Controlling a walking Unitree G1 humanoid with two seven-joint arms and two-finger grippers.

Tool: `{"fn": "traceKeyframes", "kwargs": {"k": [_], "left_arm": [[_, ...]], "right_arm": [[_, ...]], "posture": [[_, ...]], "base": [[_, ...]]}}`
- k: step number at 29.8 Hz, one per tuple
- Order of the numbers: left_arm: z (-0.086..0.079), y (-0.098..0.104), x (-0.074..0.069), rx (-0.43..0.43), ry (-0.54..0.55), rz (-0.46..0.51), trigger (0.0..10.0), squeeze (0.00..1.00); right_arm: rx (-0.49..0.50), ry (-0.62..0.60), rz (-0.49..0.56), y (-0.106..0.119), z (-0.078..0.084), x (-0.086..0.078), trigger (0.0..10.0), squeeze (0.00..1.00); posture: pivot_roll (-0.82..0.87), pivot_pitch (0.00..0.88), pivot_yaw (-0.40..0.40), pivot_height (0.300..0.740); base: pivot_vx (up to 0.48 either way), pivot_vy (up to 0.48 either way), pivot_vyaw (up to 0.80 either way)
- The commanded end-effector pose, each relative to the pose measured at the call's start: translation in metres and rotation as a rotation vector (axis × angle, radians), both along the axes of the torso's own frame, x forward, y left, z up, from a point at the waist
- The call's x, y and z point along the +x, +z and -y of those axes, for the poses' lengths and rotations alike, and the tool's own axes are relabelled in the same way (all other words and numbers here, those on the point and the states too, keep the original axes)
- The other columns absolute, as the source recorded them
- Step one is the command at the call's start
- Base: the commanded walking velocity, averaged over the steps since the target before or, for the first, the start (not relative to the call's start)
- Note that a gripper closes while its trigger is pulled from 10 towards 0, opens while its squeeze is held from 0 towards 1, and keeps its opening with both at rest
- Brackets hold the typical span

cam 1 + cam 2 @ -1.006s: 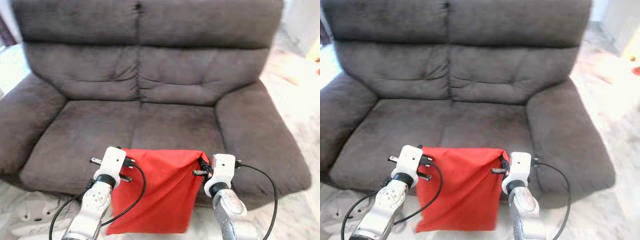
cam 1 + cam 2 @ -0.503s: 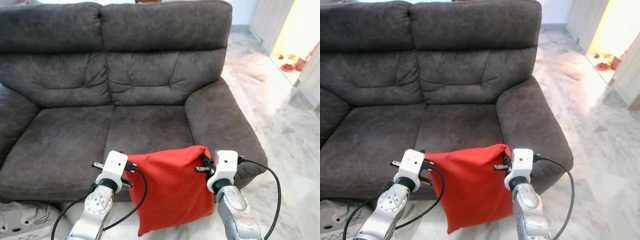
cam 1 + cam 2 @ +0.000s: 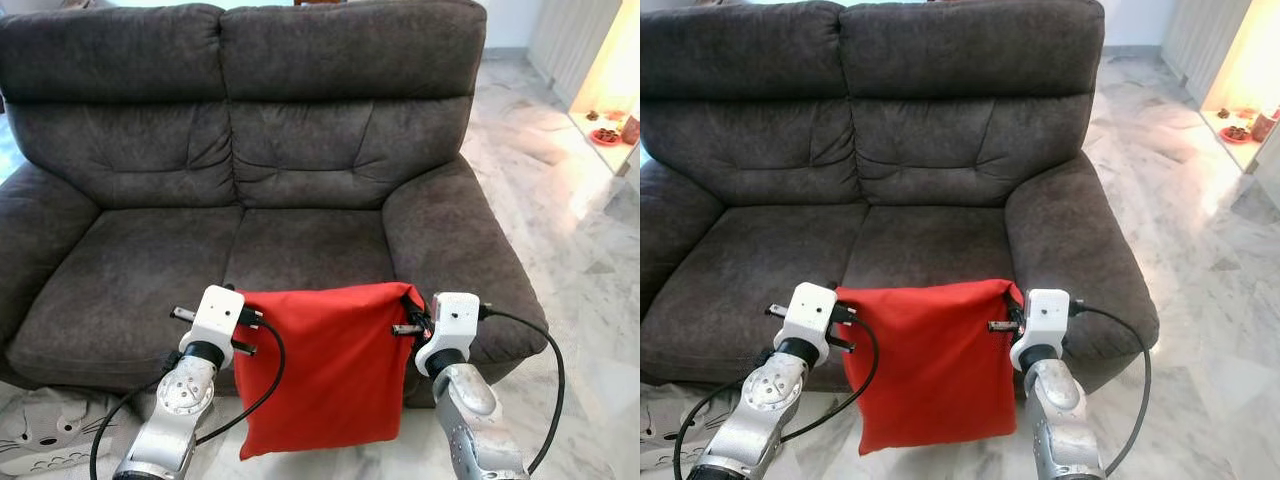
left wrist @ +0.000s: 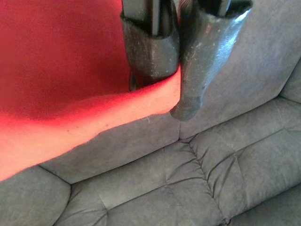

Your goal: Move the pillow to the sofa from floor

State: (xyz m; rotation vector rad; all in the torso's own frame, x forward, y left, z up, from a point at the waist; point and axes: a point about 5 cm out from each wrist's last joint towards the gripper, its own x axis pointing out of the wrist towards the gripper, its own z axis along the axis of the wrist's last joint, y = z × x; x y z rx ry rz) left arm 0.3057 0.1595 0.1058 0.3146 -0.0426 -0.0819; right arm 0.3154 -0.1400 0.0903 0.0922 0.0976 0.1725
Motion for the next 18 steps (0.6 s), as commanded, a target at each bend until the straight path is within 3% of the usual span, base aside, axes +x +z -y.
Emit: {"fn": "traceKeyframes", "kwargs": {"k": [1, 5, 9, 18], "left_arm": [[0.001, 0.023, 0.003, 0.026, -0.023, 0.109, 10.0, 0.00], [-0.001, 0.028, 0.004, 0.027, -0.021, 0.126, 10.0, 0.00], [-0.001, 0.029, 0.004, 0.028, -0.021, 0.127, 10.0, 0.00], [-0.002, 0.032, 0.004, 0.005, -0.011, 0.133, 10.0, 0.00]], "right_arm": [[0.001, 0.026, 0.137, 0.027, -0.006, 0.006, 10.0, 0.00], [0.037, 0.035, 0.165, 0.033, -0.010, 0.008, 10.0, 0.00], [0.044, 0.076, 0.190, 0.038, -0.017, 0.007, 10.0, 0.00], [0.038, 0.079, 0.222, 0.043, -0.017, 0.007, 10.0, 0.00]], "posture": [[0.05, 0.128, 0.071, 0.740], [0.05, 0.126, 0.073, 0.740], [0.06, 0.125, 0.075, 0.740], [0.06, 0.122, 0.074, 0.740]], "base": [[0.000, 0.000, 0.00], [0.260, 0.000, 0.00], [0.264, 0.000, -0.67], [0.273, 0.000, 0.00]]}}
